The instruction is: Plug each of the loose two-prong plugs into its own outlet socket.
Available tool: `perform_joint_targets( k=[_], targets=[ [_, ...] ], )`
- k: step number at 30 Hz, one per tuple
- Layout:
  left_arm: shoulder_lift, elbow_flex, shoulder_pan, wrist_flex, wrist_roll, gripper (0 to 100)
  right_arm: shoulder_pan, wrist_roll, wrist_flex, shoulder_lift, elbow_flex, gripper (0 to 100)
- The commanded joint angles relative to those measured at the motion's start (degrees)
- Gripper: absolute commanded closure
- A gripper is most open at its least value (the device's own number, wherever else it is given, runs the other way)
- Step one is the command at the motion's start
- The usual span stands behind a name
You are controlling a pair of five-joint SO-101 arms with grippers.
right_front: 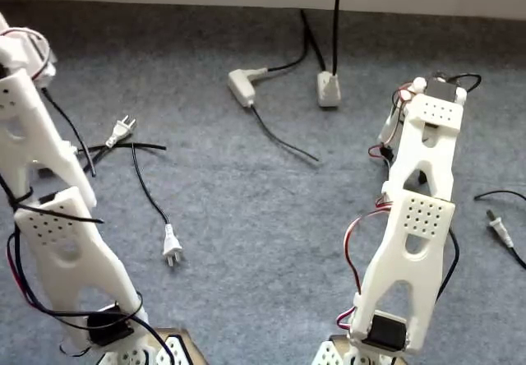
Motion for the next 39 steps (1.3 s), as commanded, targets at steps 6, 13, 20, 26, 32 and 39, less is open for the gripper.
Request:
perform_joint_targets(
  k=[6,13,20,26,32,39],
  targets=[
    [-30.6,31.1,27.0,0.8,-0.2,99,-0.5,-1.3,0.7,0.7,-0.4,73.1],
    [-40.0,59.6,49.0,-8.4,-0.2,99,0.7,-1.5,0.9,0.7,-0.4,73.1],
    [-40.0,81.9,57.6,-27.1,-0.2,99,1.1,-3.9,0.9,0.7,-0.4,73.1],
    [-39.9,98.4,59.1,-46.4,-0.7,99,3.1,-6.9,0.9,0.7,-0.4,73.1],
    [-39.9,109.9,58.5,-61.4,-12.5,99,2.9,-6.8,0.7,0.7,-0.4,73.1],
    [-40.0,113.7,53.4,-65.5,-14.1,79,2.8,-6.8,0.7,0.7,-0.4,73.1]
  ],
)
